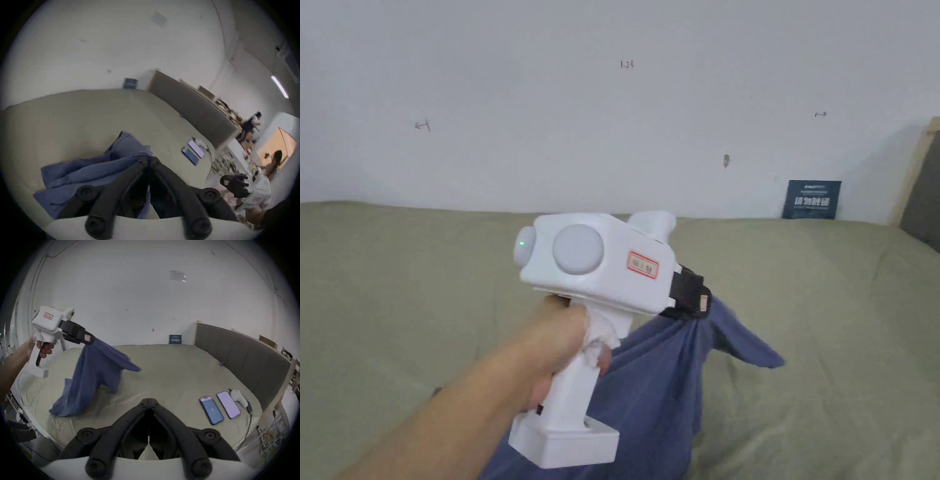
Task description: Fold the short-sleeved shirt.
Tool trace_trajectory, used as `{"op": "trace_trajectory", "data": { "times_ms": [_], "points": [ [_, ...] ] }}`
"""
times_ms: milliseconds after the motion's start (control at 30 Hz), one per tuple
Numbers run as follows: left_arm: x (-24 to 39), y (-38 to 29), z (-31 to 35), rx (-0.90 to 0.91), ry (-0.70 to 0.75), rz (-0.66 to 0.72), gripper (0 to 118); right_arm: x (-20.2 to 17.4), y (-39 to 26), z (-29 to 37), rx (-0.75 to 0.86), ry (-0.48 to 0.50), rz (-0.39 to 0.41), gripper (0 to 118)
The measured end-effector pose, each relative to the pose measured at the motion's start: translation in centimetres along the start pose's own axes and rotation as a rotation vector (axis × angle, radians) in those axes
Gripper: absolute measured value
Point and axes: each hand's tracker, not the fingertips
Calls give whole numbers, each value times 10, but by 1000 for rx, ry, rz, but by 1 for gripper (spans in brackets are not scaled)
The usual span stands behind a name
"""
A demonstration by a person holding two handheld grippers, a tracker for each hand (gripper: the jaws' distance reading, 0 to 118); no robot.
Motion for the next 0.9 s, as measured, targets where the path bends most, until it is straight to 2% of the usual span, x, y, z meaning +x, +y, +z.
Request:
{"op": "trace_trajectory", "data": {
  "times_ms": [133,233,267,300,333,367,400,467,600,633,667,733,800,900],
  "points": [
    [48,-39,-61,-131,-91,-10,2,22,-8,19,-3,-50,-37,0],
    [55,-73,-104,-219,-121,-5,2,31,-15,27,-13,-84,-47,0],
    [54,-82,-115,-237,-121,14,6,32,-15,28,-18,-92,-46,0],
    [51,-89,-122,-225,-102,30,22,32,-15,28,-18,-90,-44,0],
    [45,-90,-123,-216,-77,64,70,32,-15,28,-19,-89,-45,0],
    [37,-86,-121,-220,-83,111,96,31,-14,27,-23,-86,-45,0],
    [25,-83,-111,-198,-54,149,104,28,-11,24,-27,-77,-37,0],
    [1,-73,-73,-118,-36,212,103,20,-7,19,-21,-58,-12,0],
    [-50,-87,24,94,188,216,97,0,7,1,1,22,22,0],
    [-56,-96,45,125,248,204,84,-6,10,-4,2,39,32,0],
    [-66,-110,69,159,323,191,64,-11,14,-10,5,71,40,0],
    [-85,-138,105,199,451,173,1,-23,18,-19,11,94,48,0],
    [-101,-166,131,206,580,199,1,-33,21,-29,15,122,57,0],
    [-121,-201,163,160,562,300,1,-47,19,-39,3,152,58,0]
  ]
}}
